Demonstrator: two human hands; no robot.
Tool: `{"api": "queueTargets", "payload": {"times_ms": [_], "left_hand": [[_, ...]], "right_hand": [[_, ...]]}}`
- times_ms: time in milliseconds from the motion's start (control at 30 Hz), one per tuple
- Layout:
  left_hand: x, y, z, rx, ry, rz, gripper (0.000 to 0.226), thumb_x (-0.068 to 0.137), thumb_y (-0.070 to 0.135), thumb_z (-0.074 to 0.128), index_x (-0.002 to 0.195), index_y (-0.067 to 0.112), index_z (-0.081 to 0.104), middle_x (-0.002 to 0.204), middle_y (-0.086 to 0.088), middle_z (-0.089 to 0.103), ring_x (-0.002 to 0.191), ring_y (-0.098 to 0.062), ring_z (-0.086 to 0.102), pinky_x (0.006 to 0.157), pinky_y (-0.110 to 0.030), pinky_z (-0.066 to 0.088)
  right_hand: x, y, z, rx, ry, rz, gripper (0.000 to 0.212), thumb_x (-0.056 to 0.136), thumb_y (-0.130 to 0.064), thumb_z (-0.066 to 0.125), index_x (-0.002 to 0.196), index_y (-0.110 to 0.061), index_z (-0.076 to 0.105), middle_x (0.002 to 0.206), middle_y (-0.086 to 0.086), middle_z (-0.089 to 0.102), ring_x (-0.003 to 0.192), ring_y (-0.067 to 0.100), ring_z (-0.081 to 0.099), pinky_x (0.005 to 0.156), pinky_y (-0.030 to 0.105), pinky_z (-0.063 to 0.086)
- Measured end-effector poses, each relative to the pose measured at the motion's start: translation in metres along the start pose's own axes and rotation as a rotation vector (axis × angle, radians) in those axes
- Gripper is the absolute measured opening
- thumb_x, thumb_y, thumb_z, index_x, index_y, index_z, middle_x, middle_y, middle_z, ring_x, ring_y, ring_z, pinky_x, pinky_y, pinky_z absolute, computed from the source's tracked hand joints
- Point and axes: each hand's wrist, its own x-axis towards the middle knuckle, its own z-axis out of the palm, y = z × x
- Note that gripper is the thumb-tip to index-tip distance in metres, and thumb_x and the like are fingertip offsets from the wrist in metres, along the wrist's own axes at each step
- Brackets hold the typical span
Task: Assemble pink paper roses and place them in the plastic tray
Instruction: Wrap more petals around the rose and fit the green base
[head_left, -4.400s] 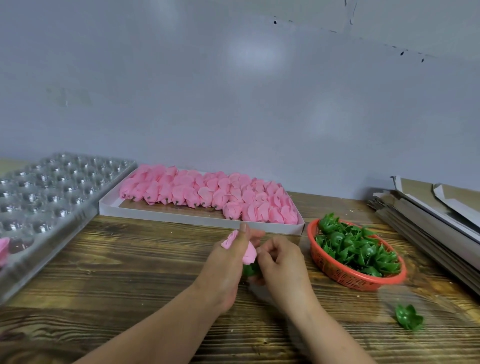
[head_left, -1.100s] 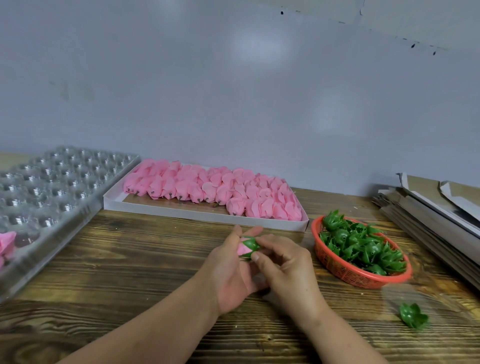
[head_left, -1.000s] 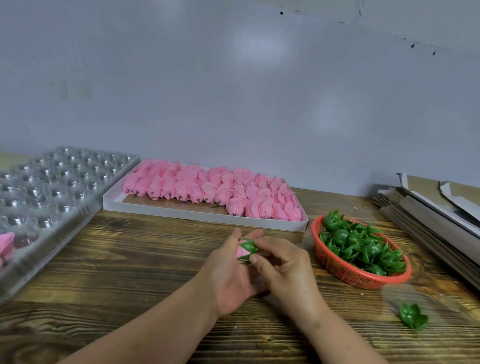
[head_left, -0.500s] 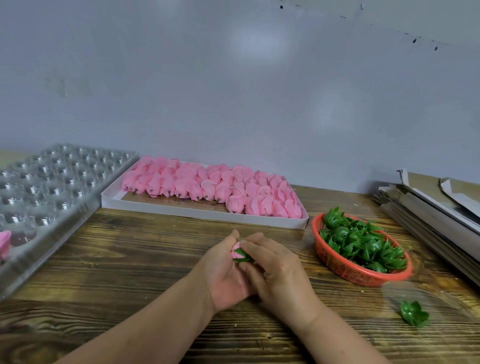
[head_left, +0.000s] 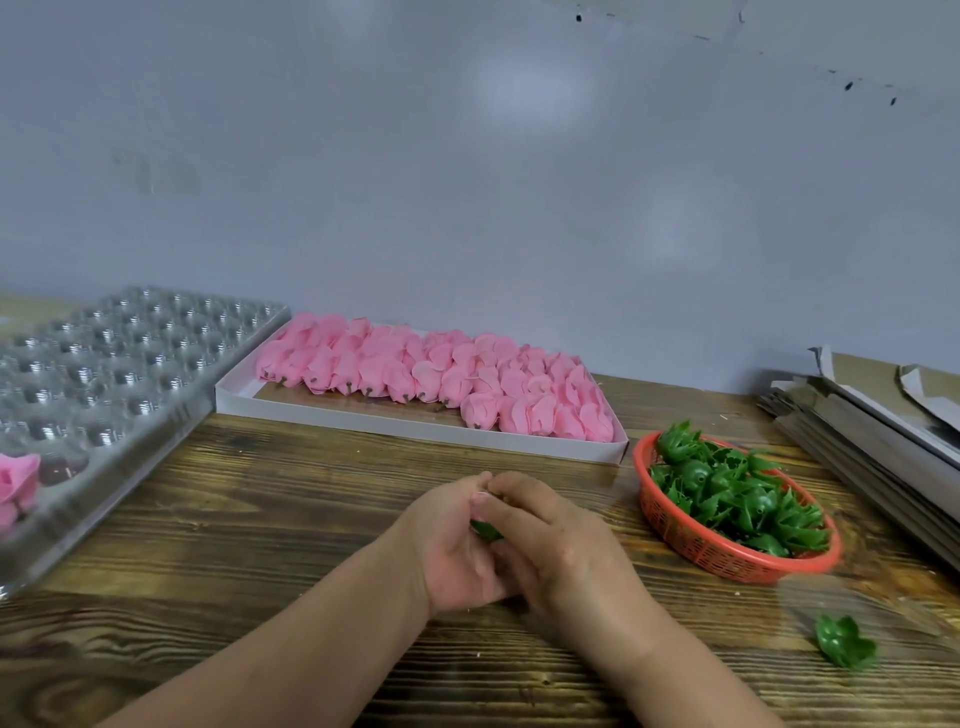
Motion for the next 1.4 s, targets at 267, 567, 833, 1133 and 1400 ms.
{"api": "queueTargets", "payload": {"times_ms": [267, 567, 833, 1133, 1400], "left_hand": [[0.000, -0.003, 0.000, 0.031, 0.003, -0.023, 0.048, 0.102, 0.041, 0.038, 0.126, 0.006, 0.061, 0.126, -0.012, 0.065, 0.120, -0.027, 0.059, 0.097, -0.043, 0.048], [-0.002, -0.003, 0.006, 0.114, -0.217, 0.078, 0.078, 0.072, 0.078, 0.040, 0.094, 0.014, 0.078, 0.107, -0.010, 0.072, 0.096, -0.024, 0.071, 0.084, -0.043, 0.056], [0.004, -0.017, 0.006, 0.170, -0.353, 0.315, 0.067, 0.037, 0.051, 0.094, 0.093, 0.019, 0.075, 0.056, 0.006, 0.044, 0.052, -0.007, 0.050, 0.074, -0.030, 0.051], [0.005, -0.011, 0.006, 0.163, -0.278, 0.458, 0.038, 0.062, 0.035, 0.078, 0.093, 0.012, 0.077, 0.103, -0.018, 0.056, 0.077, -0.016, 0.038, 0.052, -0.017, 0.040], [0.004, -0.008, 0.012, -0.118, -0.160, 0.410, 0.029, 0.067, 0.028, 0.070, 0.079, 0.003, 0.076, 0.095, -0.014, 0.074, 0.075, -0.025, 0.073, 0.059, -0.033, 0.059]], "right_hand": [[-0.003, 0.000, 0.010, -0.137, 0.012, -0.004, 0.033, 0.070, -0.003, 0.077, 0.102, -0.001, 0.070, 0.107, 0.017, 0.069, 0.085, 0.030, 0.070, 0.063, 0.037, 0.059], [0.003, -0.003, 0.005, 0.352, 0.271, 0.462, 0.018, 0.077, -0.005, 0.070, 0.087, -0.020, 0.072, 0.086, -0.009, 0.071, 0.080, 0.006, 0.066, 0.073, 0.023, 0.052], [0.011, -0.003, -0.003, 1.379, 0.315, 0.979, 0.013, 0.072, 0.001, 0.065, 0.076, -0.005, 0.075, 0.058, 0.016, 0.063, 0.045, 0.015, 0.059, 0.045, 0.020, 0.051], [0.011, -0.002, 0.000, 1.662, 0.221, 1.021, 0.014, 0.069, -0.008, 0.064, 0.074, -0.002, 0.076, 0.058, 0.019, 0.063, 0.048, 0.018, 0.063, 0.047, 0.023, 0.055], [0.004, -0.007, 0.010, 0.503, 0.202, 0.628, 0.044, 0.070, 0.000, 0.076, 0.092, -0.036, 0.061, 0.077, -0.013, 0.068, 0.068, 0.001, 0.062, 0.064, 0.012, 0.049]]}}
